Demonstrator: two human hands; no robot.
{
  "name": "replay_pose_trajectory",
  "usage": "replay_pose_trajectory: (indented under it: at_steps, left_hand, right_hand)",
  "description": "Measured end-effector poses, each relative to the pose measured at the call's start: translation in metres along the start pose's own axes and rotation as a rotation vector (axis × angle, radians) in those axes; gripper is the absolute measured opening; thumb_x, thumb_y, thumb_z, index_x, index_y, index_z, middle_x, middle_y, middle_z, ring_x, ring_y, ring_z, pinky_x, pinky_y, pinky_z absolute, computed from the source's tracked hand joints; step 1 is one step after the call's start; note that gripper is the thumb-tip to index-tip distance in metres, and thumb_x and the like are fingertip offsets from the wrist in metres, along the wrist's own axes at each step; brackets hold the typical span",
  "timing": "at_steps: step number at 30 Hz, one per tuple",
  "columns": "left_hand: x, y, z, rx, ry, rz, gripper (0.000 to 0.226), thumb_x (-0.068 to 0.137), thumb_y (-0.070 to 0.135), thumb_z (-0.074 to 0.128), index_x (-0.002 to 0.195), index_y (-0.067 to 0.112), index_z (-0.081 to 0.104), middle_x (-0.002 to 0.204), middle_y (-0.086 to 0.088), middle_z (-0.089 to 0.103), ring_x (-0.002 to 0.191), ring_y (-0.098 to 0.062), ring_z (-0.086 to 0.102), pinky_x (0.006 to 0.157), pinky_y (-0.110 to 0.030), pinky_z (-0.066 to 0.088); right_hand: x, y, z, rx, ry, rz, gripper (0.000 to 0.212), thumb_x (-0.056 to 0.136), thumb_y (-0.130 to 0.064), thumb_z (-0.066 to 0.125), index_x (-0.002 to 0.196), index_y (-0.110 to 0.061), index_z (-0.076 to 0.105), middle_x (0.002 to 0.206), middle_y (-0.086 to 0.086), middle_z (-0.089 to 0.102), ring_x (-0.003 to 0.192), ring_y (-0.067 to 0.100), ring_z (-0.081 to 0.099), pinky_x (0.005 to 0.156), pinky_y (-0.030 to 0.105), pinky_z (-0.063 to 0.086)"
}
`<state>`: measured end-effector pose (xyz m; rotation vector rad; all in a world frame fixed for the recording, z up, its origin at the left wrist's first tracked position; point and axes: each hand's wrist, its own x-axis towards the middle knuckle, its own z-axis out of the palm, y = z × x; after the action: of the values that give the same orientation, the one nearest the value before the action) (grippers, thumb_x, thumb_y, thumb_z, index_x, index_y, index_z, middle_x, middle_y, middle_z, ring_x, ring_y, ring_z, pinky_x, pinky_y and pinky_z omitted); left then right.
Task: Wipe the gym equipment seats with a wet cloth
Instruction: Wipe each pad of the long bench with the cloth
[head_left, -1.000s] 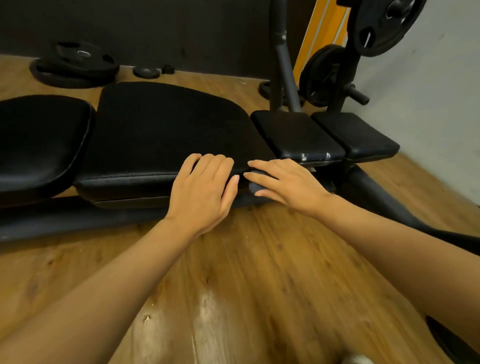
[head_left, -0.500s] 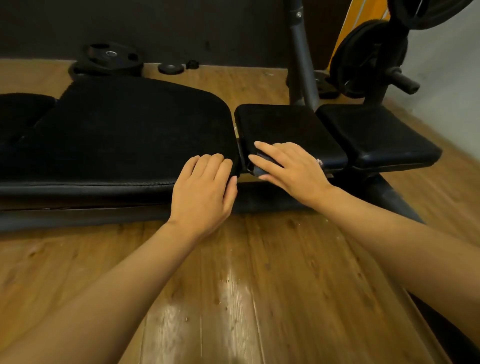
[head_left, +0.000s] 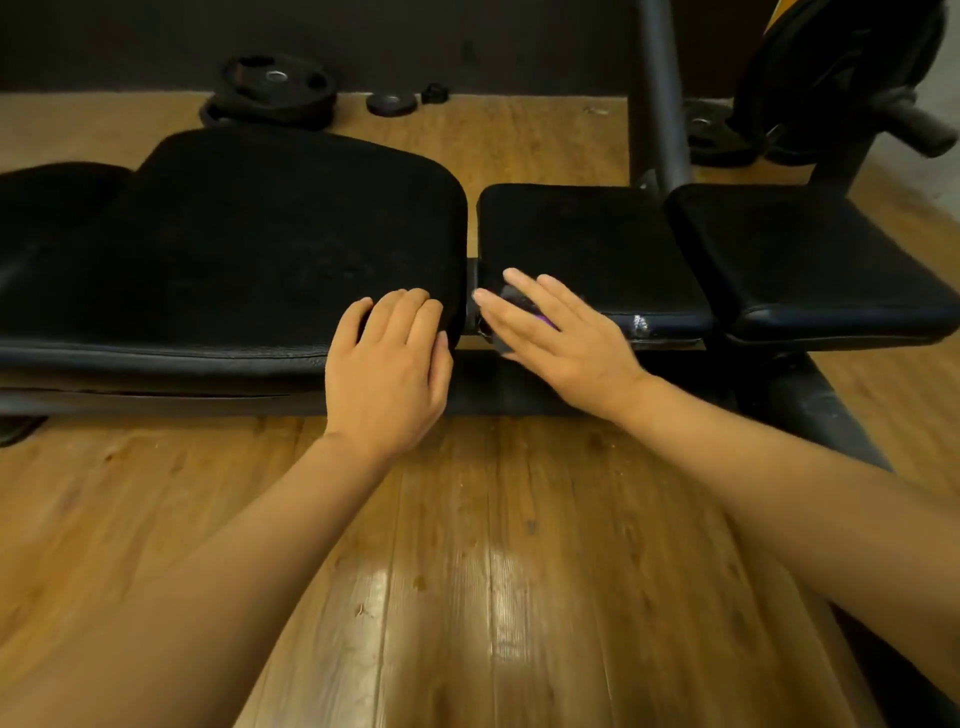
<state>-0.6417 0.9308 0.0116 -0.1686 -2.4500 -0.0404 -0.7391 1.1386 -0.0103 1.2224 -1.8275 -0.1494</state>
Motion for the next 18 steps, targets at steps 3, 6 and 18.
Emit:
replay_pose_trajectory:
  at_steps: [3,6,18]
  left_hand:
    - [-0.005,0.006,0.003,0.002,-0.018,-0.020,0.039,0.097,0.025,0.045,0.125,0.005,0.061,0.130,-0.012,0.063,0.127,-0.028,0.055,0.110,-0.049,0.037]
    - [-0.008,0.003,0.008,0.020,0.004,0.012,0.039,0.097,0.026,0.046,0.126,0.005,0.061,0.131,-0.013,0.063,0.127,-0.029,0.054,0.110,-0.049,0.037]
    - [-0.010,-0.006,0.017,-0.001,0.125,0.058,0.036,0.100,0.022,0.046,0.125,0.002,0.061,0.129,-0.017,0.063,0.125,-0.031,0.057,0.107,-0.041,0.036]
  right_hand:
    - [-0.041,0.027,-0.013,-0.052,0.009,0.002,0.048,0.101,-0.010,0.060,0.145,-0.002,0.043,0.154,0.012,0.042,0.139,0.039,0.042,0.119,0.045,0.031]
    - [-0.073,0.046,-0.022,-0.087,-0.144,0.012,0.071,0.094,-0.005,0.068,0.153,-0.008,0.029,0.158,0.011,0.029,0.143,0.038,0.031,0.124,0.044,0.016]
    - [0.017,-0.032,0.022,-0.088,-0.022,0.116,0.049,0.100,-0.010,0.060,0.146,-0.006,0.044,0.151,0.011,0.047,0.138,0.037,0.044,0.119,0.045,0.029]
